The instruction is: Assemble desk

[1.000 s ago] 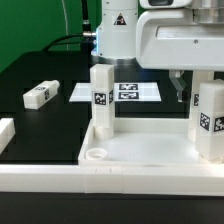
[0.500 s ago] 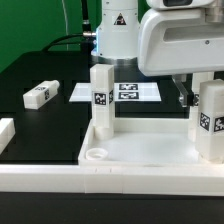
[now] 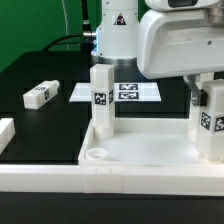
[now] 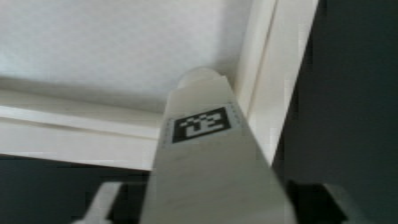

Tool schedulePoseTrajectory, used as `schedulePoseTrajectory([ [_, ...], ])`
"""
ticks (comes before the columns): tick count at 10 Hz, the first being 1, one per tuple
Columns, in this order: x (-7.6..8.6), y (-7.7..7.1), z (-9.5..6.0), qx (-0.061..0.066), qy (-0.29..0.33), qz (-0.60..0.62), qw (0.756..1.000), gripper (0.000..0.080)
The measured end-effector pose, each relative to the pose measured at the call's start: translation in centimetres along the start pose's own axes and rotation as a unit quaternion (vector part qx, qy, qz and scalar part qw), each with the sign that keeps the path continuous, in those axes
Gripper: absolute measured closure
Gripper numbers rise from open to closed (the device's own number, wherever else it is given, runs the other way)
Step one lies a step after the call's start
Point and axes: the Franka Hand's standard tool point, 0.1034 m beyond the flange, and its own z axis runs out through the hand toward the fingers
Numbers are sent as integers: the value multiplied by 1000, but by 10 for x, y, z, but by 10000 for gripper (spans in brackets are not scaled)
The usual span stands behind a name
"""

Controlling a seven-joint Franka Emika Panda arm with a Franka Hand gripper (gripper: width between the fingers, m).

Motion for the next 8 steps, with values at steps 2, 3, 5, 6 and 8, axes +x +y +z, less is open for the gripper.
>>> schedulePoseTrajectory([
  [2, 0, 0, 0, 0, 0, 17, 1000, 512],
  [3, 0, 0, 0, 1, 0, 32, 999, 512],
  [5, 0, 2, 0, 8, 0, 133, 991, 512],
  [6, 0, 3, 1, 8, 0, 178, 984, 512],
  [8, 0, 3, 1, 8, 0, 277, 961, 512],
])
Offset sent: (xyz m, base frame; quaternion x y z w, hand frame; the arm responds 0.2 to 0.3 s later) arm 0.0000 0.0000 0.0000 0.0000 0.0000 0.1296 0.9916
